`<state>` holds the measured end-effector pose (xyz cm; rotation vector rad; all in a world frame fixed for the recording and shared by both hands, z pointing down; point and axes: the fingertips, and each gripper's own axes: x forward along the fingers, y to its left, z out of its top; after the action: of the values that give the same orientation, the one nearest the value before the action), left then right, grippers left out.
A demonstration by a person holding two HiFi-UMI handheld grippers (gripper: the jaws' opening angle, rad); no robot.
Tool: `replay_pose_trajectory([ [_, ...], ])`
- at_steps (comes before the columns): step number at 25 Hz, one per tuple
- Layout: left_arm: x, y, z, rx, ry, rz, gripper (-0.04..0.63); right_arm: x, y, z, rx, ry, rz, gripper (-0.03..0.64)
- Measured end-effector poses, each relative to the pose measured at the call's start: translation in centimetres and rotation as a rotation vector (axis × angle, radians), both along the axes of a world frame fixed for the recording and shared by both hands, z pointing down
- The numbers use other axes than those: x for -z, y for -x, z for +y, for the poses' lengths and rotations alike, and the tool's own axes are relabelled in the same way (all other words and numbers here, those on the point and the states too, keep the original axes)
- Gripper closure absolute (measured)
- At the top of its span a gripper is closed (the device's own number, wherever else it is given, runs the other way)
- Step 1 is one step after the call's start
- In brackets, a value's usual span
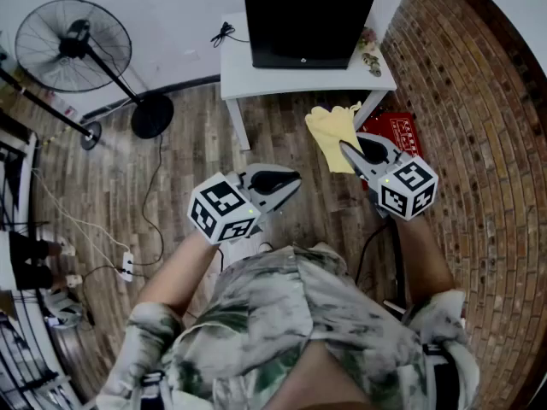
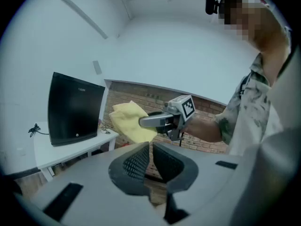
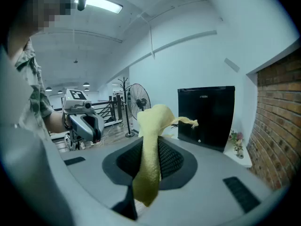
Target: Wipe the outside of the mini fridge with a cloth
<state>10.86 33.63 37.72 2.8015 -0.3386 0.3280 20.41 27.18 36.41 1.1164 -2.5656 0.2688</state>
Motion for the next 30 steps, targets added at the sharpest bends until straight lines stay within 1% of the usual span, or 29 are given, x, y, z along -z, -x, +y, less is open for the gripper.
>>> replay_pose_trajectory([
  [4,2.6,-0.1,-1.4,-0.08,-0.054,-0.005,0.552,3.1,1.0,-3.5,0.026,-0.034,0.035,0.53],
  [6,4.4,-0.5,-2.2,-0.122,-0.069,0.008,0.552,4.7,1.4,-5.2,0.043,-0.048,0.054,0.531],
  [10,7.5,-2.0,-4.3,-0.169,-0.055,0.058,0.552,7.7,1.2,-8.2,0.061,-0.072,0.078,0.531],
  [12,8.2,-2.8,-5.5,-0.178,-0.046,0.067,0.552,8.7,1.1,-9.9,0.072,-0.078,0.077,0.531],
  [15,8.8,-3.9,-7.7,-0.162,-0.044,0.069,0.551,10.1,0.8,-12.6,0.103,-0.067,0.07,0.528],
  [18,8.9,-5.6,-10.0,-0.143,-0.038,0.067,0.551,12.0,0.2,-15.8,0.147,-0.09,0.087,0.525],
  [22,10.3,-9.4,-14.2,-0.132,-0.053,0.054,0.549,15.3,-2.0,-21.4,0.204,-0.131,0.109,0.523],
  [24,11.2,-11.3,-16.5,-0.119,-0.062,0.063,0.549,17.1,-3.2,-24.5,0.225,-0.15,0.121,0.523],
  [26,11.5,-13.0,-18.0,-0.101,-0.063,0.072,0.545,18.5,-3.8,-27.0,0.251,-0.162,0.136,0.525],
  [30,11.7,-16.4,-20.7,-0.082,-0.071,0.053,0.523,21.0,-5.1,-31.9,0.286,-0.188,0.161,0.525],
])
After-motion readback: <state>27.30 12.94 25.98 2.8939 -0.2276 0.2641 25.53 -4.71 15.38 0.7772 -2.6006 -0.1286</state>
